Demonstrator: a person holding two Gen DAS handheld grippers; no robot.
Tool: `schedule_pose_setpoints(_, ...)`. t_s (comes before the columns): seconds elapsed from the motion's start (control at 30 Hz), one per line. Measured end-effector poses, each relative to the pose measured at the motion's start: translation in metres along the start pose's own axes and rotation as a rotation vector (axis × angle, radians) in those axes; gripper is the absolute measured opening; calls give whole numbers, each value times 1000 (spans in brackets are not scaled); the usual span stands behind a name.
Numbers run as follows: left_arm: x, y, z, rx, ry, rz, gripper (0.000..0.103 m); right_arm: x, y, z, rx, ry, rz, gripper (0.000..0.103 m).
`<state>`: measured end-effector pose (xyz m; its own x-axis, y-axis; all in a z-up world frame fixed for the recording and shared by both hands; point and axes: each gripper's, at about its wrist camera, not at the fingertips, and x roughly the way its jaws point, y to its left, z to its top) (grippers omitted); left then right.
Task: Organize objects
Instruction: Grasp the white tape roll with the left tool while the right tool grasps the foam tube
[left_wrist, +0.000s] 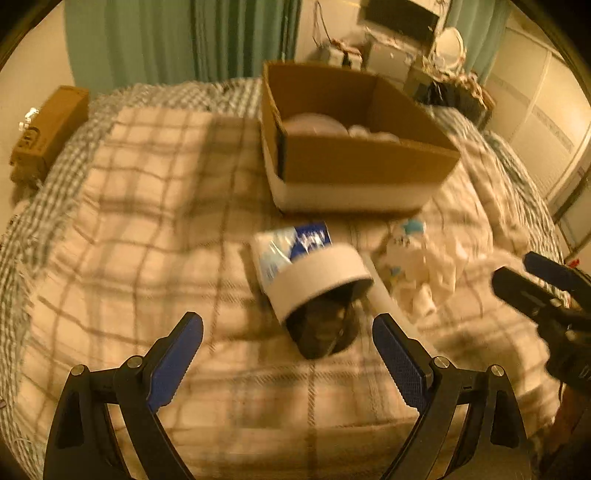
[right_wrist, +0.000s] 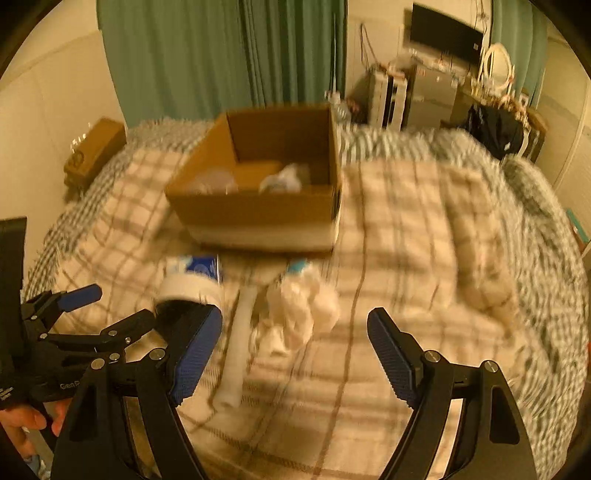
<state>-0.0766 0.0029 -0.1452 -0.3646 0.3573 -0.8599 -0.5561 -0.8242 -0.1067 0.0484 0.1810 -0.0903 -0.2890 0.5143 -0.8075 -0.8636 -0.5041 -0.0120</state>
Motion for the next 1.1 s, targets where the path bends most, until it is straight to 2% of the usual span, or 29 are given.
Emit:
schedule_pose_setpoints(0.2,22,-16,-5,61,90,-56,70,24,5,-15,-18,79,19,81)
schedule_pose_setpoints(0.27,30,-18,-3,67,116,-82,58,28,10,-20,-36,97,14,81)
schedule_pose_setpoints(0.3,34,-19,-2,66,127,-98,57,30,12,-21,-41,103,12,81)
schedule_pose_setpoints(0.4,41,-16,2,57,141,-118,50,34,14,-24,-51,126,3,80)
schedule_pose_setpoints(0.47,47,-15,5,53,149,-120,39,34,16,-26,-61,129,0,80)
schedule_pose_setpoints(0.53,48,-14,6,57,145,-130,38,34,20,-26,-75,135,-3,80)
schedule_pose_setpoints(0.6,44,-14,5,61,129,-145,30,36,25,-28,-96,147,-1,79)
schedule_pose_setpoints(0.67,36,-12,4,60,108,-174,30,37,29,-30,-113,159,4,72)
schedule_pose_setpoints(0.73,26,-9,3,50,81,-171,30,41,34,-32,-133,177,14,69)
schedule_pose_setpoints(0.83,14,-3,0,23,71,-176,30,48,39,-36,-158,214,44,55)
schedule_pose_setpoints(0.93,3,1,-2,1,74,-178,29,54,44,-40,-180,253,70,53)
schedule_pose_setpoints(1.03,-10,3,-5,3,71,-178,29,62,48,-44,-198,300,85,47)
schedule_pose_setpoints(1.1,-17,1,-7,11,65,-177,29,63,50,-46,-203,315,99,35)
